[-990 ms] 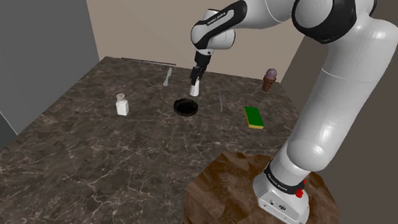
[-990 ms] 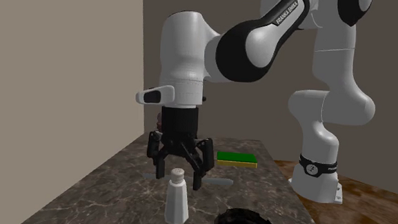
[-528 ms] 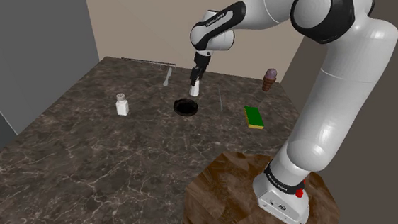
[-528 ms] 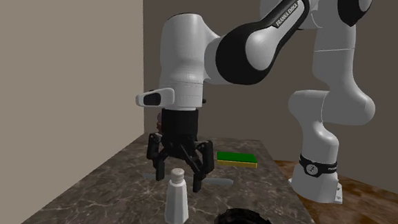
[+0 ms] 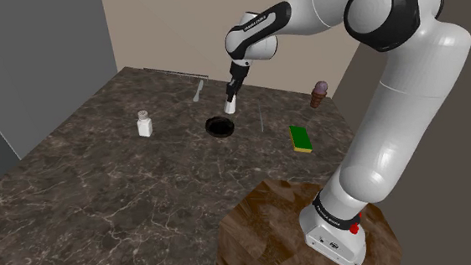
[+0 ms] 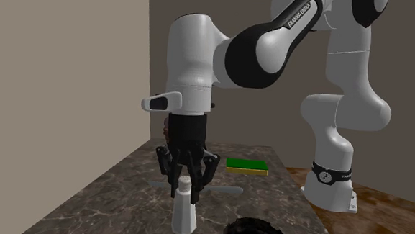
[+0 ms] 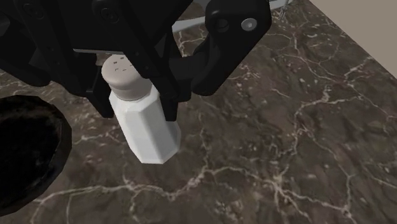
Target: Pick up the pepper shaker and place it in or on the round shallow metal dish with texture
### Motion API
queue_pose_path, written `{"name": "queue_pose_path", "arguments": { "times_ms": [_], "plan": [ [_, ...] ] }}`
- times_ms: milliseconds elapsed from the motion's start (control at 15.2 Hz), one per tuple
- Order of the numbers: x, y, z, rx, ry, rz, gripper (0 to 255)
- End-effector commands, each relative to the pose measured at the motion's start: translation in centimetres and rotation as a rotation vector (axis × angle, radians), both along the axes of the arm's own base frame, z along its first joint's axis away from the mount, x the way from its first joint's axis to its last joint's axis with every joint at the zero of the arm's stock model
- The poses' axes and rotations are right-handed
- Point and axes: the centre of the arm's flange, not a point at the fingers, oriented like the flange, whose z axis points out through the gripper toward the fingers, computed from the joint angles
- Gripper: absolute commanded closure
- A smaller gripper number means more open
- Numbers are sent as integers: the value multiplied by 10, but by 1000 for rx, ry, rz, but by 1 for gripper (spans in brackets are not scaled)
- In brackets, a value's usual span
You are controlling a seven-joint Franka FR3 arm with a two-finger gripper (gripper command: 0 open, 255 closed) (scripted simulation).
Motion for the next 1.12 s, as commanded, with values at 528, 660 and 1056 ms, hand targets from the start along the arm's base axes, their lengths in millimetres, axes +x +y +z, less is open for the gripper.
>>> {"name": "queue_pose_path", "arguments": {
  "times_ms": [528,660,1056],
  "plan": [
    [0,0,37,0,1,0,255],
    [0,0,47,0,1,0,255],
    [0,0,79,0,1,0,255]
  ]
}}
